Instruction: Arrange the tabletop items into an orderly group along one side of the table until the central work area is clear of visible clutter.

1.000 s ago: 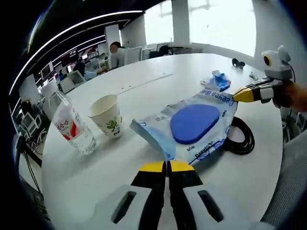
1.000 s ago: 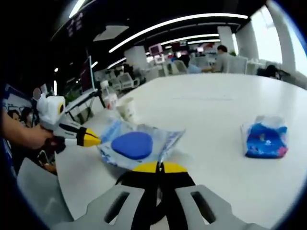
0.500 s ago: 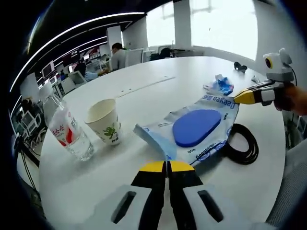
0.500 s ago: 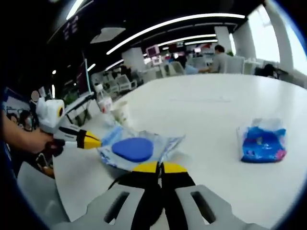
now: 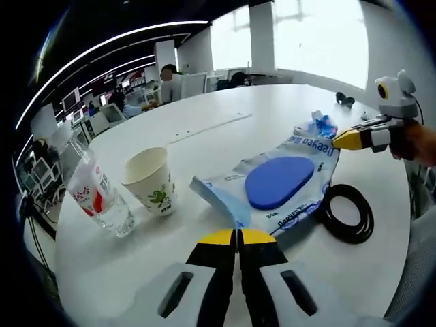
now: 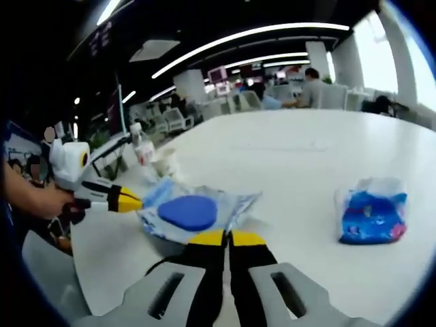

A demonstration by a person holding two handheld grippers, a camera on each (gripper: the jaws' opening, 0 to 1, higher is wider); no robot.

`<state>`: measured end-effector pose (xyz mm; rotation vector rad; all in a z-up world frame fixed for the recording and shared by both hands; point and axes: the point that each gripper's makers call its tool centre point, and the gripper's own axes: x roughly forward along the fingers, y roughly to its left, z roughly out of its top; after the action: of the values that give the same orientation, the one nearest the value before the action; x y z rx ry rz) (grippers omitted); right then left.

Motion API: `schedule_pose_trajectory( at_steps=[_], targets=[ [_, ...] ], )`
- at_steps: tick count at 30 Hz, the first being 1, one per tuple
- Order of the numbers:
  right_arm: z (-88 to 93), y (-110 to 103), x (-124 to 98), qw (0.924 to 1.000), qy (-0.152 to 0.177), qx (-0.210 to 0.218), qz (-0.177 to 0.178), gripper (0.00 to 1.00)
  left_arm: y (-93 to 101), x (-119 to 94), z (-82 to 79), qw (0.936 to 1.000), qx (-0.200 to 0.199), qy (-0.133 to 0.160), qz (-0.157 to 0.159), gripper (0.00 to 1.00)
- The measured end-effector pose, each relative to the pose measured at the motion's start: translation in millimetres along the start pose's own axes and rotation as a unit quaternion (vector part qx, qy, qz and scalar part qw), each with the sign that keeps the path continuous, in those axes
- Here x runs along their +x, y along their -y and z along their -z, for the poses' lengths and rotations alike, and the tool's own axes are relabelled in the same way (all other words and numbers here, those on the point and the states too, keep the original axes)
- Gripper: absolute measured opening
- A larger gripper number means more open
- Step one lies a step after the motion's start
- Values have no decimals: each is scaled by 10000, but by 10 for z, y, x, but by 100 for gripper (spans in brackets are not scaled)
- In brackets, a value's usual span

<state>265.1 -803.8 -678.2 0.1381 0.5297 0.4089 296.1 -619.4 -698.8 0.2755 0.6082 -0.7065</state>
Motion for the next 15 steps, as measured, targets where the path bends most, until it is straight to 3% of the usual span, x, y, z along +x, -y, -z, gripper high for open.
schedule_pose_trajectory(
  at_steps=[15],
  targets=[
    [25,188,145,9999,-27,56,133,0,-15,211,-31,9998,101,-100,102,0]
  ],
)
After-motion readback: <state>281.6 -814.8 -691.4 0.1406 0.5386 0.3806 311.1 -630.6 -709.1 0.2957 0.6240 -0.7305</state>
